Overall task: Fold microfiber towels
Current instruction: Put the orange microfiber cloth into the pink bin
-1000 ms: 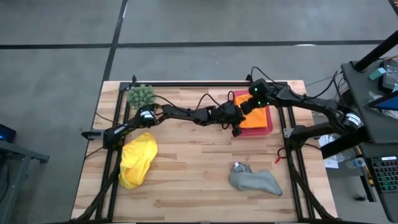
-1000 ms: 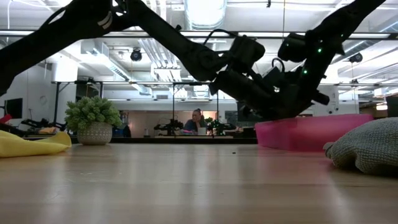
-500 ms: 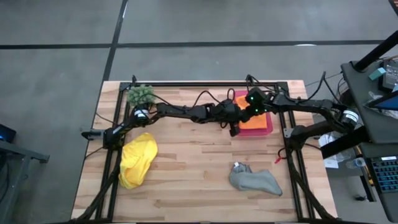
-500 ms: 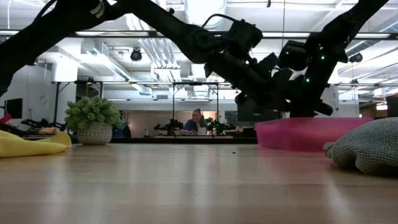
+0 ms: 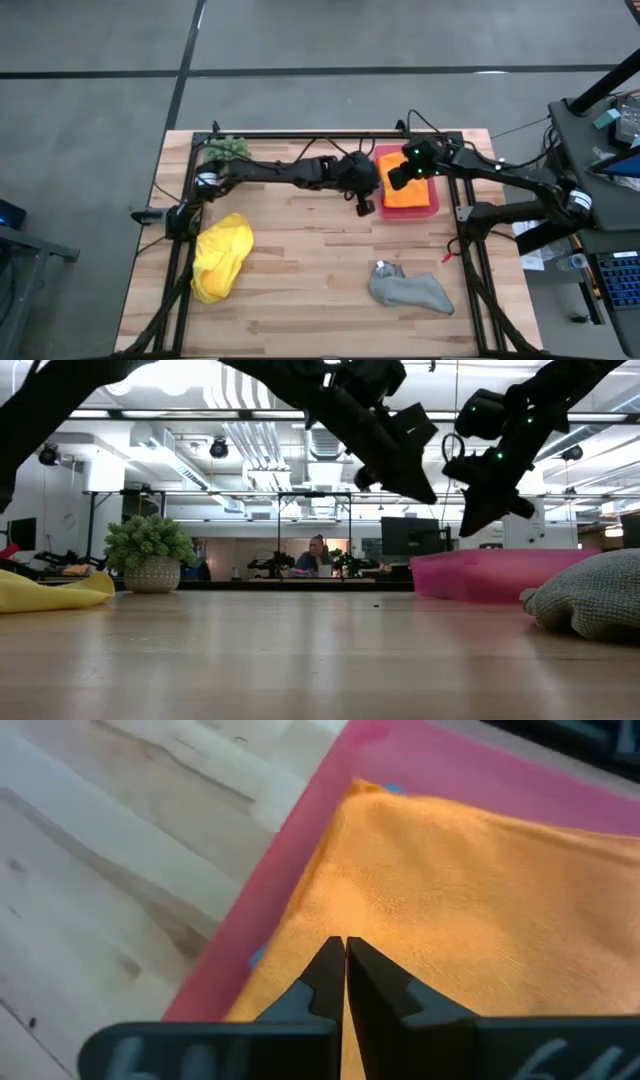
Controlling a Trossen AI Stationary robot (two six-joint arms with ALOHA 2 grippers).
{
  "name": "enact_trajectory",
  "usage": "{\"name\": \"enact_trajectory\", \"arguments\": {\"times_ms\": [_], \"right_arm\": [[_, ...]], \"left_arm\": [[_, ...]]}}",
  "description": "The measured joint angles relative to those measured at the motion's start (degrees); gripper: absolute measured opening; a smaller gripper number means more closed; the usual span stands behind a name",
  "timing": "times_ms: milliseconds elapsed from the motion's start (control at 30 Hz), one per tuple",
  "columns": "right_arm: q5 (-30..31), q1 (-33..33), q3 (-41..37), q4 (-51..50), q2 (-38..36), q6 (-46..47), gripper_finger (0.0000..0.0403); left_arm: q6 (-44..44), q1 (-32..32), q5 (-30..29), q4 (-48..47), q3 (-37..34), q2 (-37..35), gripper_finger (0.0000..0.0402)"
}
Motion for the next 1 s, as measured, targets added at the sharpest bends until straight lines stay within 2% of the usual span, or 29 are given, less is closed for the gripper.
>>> {"name": "enact_trajectory", "arguments": {"times_ms": [233,600,800,1000], "right_arm": [[-0.38,1.59,-3.17,0.61,-0.04,2.25,0.0009],[-0.46,2.49,-10.1,11.6,5.84,4.65,0.0009],[-0.46,2.49,-9.46,11.31,6.57,4.07,0.0009],[-0.58,3.01,-6.63,7.07,2.81,3.68,0.0009]], "left_arm": [[0.14,-0.13,-0.56,-12.91,-0.04,-3.59,0.0],[0.08,-0.76,-7.55,-25.16,-0.07,-9.24,0.0],[-0.2,-1.14,-8.19,-30.31,-0.07,-12.57,0.0],[-0.36,-2.66,-13.39,-33.93,-0.07,-15.94,0.0]]}}
